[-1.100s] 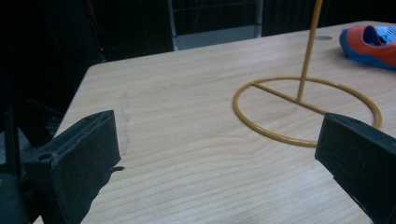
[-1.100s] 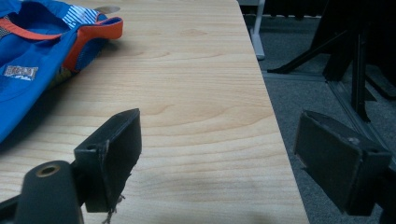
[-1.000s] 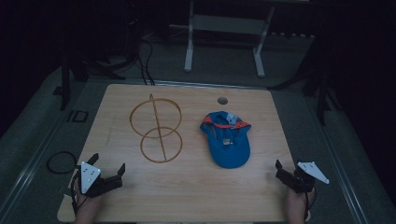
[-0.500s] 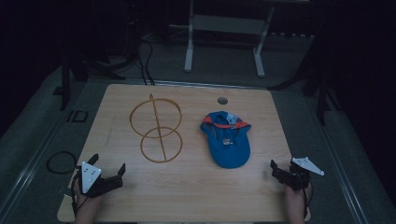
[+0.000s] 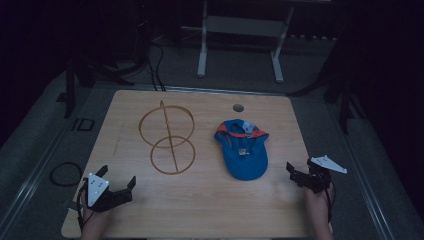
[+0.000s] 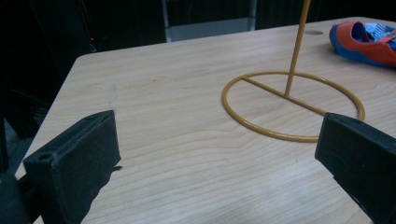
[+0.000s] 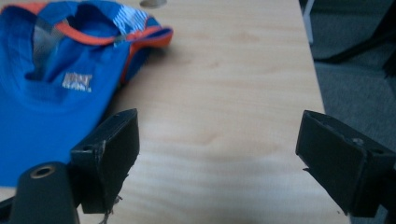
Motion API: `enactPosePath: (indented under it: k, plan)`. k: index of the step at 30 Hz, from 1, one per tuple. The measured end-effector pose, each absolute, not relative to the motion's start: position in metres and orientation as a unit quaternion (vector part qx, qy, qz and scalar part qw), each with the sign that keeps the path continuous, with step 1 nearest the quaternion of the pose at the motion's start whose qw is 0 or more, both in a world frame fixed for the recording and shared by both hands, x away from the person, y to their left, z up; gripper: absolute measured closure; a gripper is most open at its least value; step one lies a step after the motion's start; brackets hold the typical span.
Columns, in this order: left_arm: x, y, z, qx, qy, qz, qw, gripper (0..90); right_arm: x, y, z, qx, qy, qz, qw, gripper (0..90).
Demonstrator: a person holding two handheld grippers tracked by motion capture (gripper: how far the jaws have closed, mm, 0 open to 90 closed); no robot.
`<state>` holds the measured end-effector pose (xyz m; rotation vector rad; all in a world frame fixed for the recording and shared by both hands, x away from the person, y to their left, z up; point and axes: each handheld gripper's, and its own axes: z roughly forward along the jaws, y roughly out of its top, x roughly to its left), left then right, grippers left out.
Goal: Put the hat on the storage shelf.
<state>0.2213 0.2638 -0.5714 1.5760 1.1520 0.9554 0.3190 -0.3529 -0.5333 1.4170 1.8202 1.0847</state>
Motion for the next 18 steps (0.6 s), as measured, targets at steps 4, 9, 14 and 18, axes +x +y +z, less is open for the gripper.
enactPosePath:
  k: [4, 9, 14, 18]
  plan:
    - [0.221, 0.263, -0.571, 0.644, 0.466, 0.386, 0.468, 0.2, 0.331, -0.348, -0.524, 0.532, 0.691, 0.413, 0.262, 14.2]
    - [0.221, 0.262, -0.571, 0.643, 0.464, 0.383, 0.473, 0.2, 0.347, -0.333, -0.513, 0.526, 0.695, 0.422, 0.249, 12.9]
    - [0.221, 0.263, -0.571, 0.643, 0.467, 0.380, 0.473, 0.3, 0.362, -0.317, -0.504, 0.495, 0.711, 0.446, 0.227, 13.5]
    - [0.221, 0.263, -0.571, 0.643, 0.466, 0.381, 0.474, 0.2, 0.379, -0.305, -0.502, 0.474, 0.726, 0.449, 0.216, 15.3]
